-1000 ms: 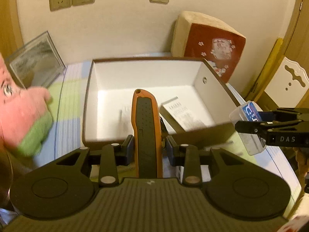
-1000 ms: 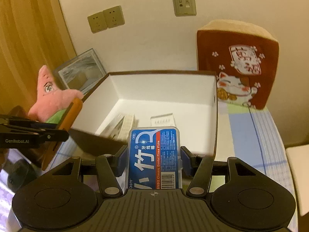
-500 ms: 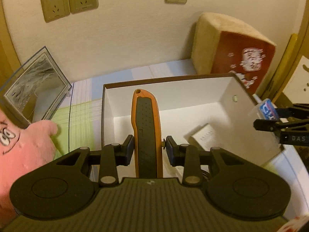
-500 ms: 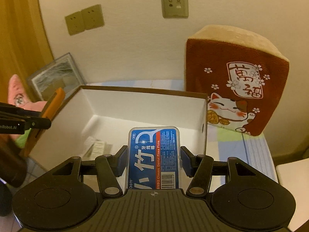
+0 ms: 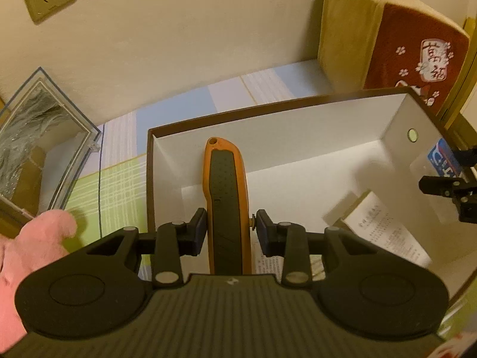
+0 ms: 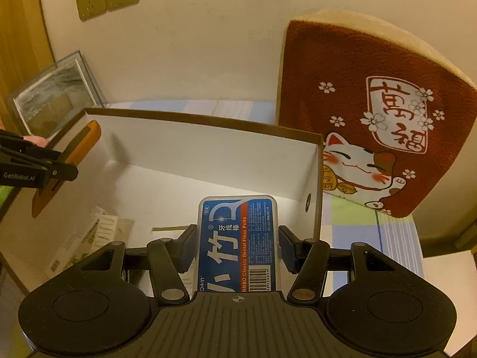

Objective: Organize rigid objects
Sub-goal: 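Carry the orange-handled tool with the left tool and floss box with the right tool into the brown box, then open the right tool to drop the floss box while the left tool releases the orange-handled tool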

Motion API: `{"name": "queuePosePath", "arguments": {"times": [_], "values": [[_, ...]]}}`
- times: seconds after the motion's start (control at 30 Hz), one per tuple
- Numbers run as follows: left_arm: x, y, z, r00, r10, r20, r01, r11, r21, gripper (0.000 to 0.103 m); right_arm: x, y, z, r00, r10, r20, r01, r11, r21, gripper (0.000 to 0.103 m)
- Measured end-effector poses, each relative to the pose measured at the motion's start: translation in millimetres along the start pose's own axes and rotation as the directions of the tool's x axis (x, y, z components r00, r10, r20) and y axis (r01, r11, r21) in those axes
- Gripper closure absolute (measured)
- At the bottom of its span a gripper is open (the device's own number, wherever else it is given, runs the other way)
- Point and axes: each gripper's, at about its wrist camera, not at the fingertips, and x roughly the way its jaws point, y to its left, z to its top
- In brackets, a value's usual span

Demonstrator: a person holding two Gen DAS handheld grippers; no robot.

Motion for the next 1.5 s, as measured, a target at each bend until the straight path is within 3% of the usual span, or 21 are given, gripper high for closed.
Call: {"name": "queuePosePath", "arguments": {"times": [0.37,0.7,0.97,1.13,1.27,1.5], "values": [[33.1,-5.1,4.5,0.999,0.018,-0.046,-0.015,0.998,0.059,0.073,11.5,0.1,4.6,1.0,-0.011,-0.008,0.011,1.0,-0.015,0.05],[39.5,-8.1,7.6,0.999,0.038,-0.035,-0.035,0.997,0.074,0.072,13.5,-0.8,5.5,1.0,-0.012,-0.01,0.012,1.0,-0.013,0.05],[24.8,-2.1,5.5,1.0,0.023,-0.011,-0.023,0.999,0.033,0.071,11.9,-1.8,8.0,1.0,-0.027,0.006,0.027,0.999,-0.019,0.05],[14.5,-2.6,2.1,1.0,0.01,0.009,-0.01,1.0,0.016,0.064,3.9,1.1,11.1,0.994,-0.054,0.099,0.058,0.998,-0.035,0.049],[2.9,-2.5,-1.1,1.0,0.003,0.028,-0.003,1.0,-0.004,0.059,-7.6,0.3,11.3,0.989,-0.039,0.145,0.044,0.999,-0.026,0.035],[-24.4,-4.7,-8.9,0.997,-0.014,0.074,0.016,0.999,-0.028,0.049,-28.7,-1.2,3.1,0.992,0.011,0.128,-0.014,1.0,0.019,0.031]]}}
